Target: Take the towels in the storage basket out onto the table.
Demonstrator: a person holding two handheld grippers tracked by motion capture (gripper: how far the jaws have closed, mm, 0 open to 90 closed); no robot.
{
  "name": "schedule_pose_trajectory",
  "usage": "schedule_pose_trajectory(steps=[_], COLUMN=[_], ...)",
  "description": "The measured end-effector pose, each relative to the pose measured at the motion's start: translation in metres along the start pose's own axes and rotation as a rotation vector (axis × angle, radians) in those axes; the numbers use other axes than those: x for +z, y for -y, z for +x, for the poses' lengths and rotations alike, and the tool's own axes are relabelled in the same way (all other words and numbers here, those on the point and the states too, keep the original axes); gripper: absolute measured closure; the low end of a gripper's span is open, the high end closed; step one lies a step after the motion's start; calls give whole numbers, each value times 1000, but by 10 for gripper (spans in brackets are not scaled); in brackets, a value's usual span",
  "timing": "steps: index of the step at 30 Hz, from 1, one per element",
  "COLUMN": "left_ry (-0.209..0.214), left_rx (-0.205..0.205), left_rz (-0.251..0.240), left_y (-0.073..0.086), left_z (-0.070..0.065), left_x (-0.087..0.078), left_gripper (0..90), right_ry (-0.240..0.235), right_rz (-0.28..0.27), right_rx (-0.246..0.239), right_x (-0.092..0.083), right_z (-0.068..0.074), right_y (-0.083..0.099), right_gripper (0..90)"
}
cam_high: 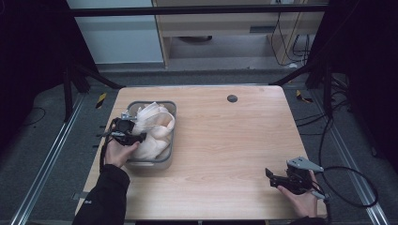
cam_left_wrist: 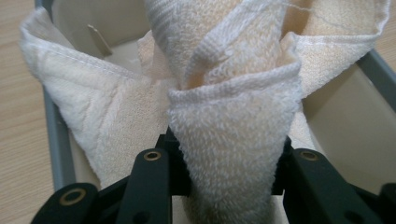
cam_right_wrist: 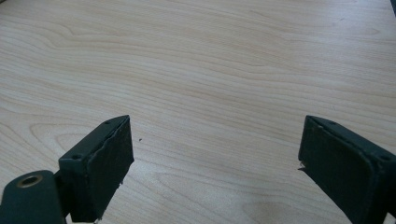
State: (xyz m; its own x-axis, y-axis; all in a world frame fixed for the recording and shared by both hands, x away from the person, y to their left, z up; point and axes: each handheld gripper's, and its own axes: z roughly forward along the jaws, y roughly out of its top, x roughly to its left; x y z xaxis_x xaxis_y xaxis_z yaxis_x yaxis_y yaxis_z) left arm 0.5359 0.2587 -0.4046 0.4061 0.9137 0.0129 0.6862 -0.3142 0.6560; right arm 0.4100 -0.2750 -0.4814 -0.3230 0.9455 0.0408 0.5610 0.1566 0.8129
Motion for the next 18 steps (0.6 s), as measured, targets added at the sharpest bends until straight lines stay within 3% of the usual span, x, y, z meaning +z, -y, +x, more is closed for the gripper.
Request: schedule_pose_trajectory(steps=[18], left_ry=[-21], left_rx=[23], left_rz=[-83], left_y=[-12], left_z=[-5], left_x=[-35], left_gripper=[641], right_ry=[4], right_rz=[2], right_rx=[3], right_x=[0], right_z=[1], right_y=[0], right_gripper=[103])
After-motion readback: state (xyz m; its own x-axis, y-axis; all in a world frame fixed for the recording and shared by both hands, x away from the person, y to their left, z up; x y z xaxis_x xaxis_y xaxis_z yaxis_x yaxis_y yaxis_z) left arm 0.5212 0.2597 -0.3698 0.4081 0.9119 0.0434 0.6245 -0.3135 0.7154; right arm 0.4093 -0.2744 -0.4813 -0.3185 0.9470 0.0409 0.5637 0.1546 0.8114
